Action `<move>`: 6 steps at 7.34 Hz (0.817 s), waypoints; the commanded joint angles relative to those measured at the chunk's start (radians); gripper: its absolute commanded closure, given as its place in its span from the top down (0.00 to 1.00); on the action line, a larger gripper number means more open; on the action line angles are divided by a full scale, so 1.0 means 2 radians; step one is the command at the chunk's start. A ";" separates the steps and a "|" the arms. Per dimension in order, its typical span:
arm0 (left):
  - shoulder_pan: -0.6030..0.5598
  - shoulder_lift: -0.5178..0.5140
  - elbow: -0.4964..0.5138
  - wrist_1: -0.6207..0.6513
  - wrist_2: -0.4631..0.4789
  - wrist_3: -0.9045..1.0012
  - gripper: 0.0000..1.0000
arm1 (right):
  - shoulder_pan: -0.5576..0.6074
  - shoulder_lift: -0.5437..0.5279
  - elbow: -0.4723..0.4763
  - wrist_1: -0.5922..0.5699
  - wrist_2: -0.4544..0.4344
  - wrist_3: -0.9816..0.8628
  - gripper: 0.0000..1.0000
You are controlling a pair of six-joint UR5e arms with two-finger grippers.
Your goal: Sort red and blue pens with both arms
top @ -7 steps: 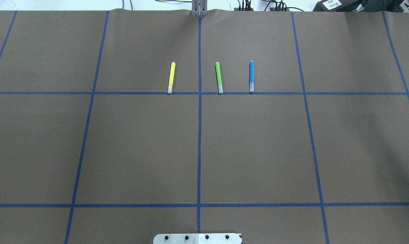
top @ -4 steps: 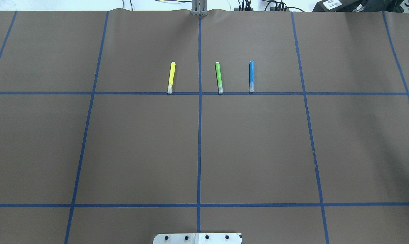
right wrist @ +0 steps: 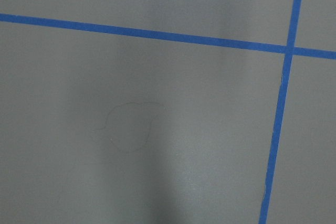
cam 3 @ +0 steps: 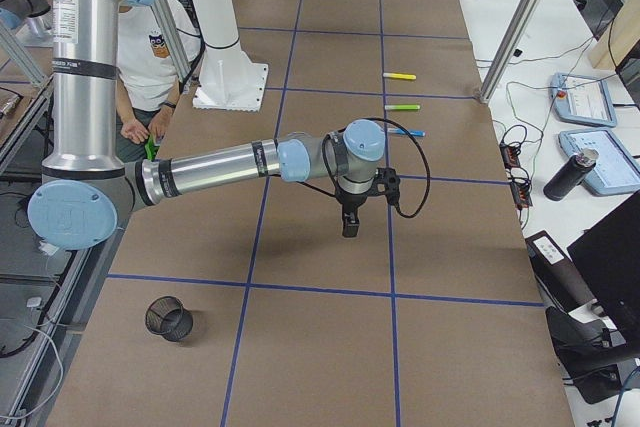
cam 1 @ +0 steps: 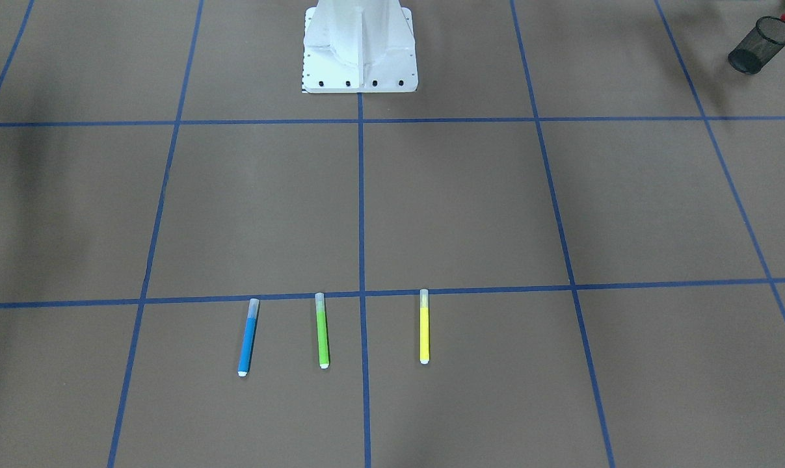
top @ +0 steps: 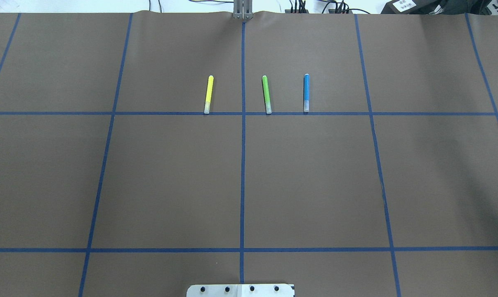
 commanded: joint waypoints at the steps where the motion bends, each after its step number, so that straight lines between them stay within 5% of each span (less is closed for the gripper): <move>1: 0.000 0.000 -0.001 -0.006 -0.001 0.001 0.00 | 0.000 -0.001 0.000 -0.001 0.000 0.000 1.00; 2: 0.000 0.000 -0.001 -0.007 0.000 0.001 0.00 | 0.000 -0.001 0.000 -0.001 0.000 0.000 1.00; 3: 0.000 0.000 -0.001 -0.010 0.000 0.001 0.34 | 0.000 -0.001 0.000 -0.001 0.000 0.000 1.00; 4: 0.000 -0.001 -0.001 -0.016 0.000 0.001 0.80 | 0.000 0.000 0.000 0.000 0.000 0.000 1.00; 5: 0.000 0.000 -0.001 -0.017 -0.001 0.001 1.00 | 0.000 -0.001 0.000 0.000 0.000 0.000 1.00; 6: 0.000 0.000 -0.001 -0.018 -0.001 0.001 1.00 | 0.000 0.000 0.001 0.000 0.000 0.000 1.00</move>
